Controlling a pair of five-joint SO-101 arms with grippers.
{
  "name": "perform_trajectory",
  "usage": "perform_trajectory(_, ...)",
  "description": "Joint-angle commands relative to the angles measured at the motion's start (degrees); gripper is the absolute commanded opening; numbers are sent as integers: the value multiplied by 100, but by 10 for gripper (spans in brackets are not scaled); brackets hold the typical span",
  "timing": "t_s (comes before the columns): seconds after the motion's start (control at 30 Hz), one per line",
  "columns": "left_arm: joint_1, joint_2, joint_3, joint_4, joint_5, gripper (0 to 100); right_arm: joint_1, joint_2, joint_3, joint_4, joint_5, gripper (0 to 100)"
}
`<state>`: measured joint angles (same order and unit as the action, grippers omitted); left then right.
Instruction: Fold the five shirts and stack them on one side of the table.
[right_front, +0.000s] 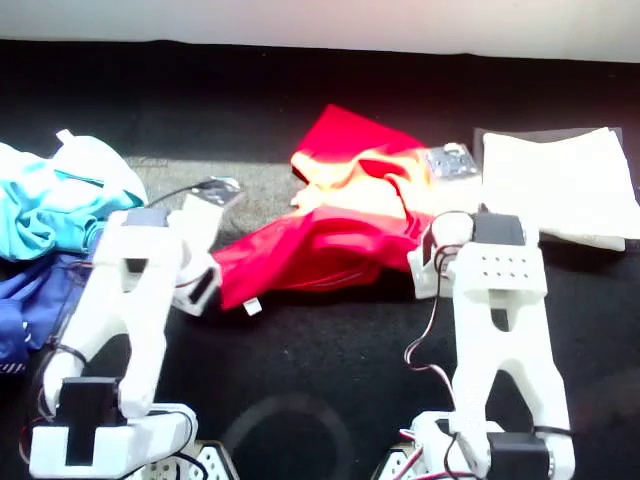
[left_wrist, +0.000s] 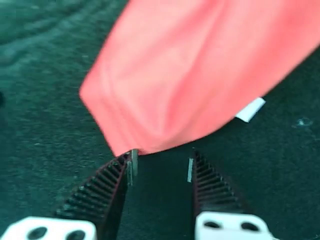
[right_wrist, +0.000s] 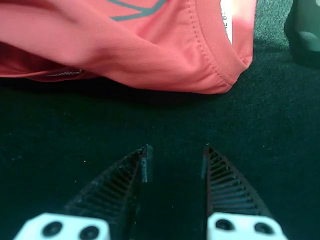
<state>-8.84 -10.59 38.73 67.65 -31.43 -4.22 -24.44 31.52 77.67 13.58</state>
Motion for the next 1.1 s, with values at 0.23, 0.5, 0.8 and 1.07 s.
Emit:
perform_trajectory(0.23,-365,-31,374,-1178,-343,179,-22,-321,145,-127,-18,166)
perform_trajectory(0.5,-356,-31,1103,-2057,-343,180,-22,-330,198,-127,-35,166)
perform_trajectory(0.8,-242,-92,1103,-1802,-308,12,-22,-303,215,-207,-26,166)
perform_trajectory(1.07,-277,-101,541,-712,352,9,-374,-295,1288,-1508,-18,166)
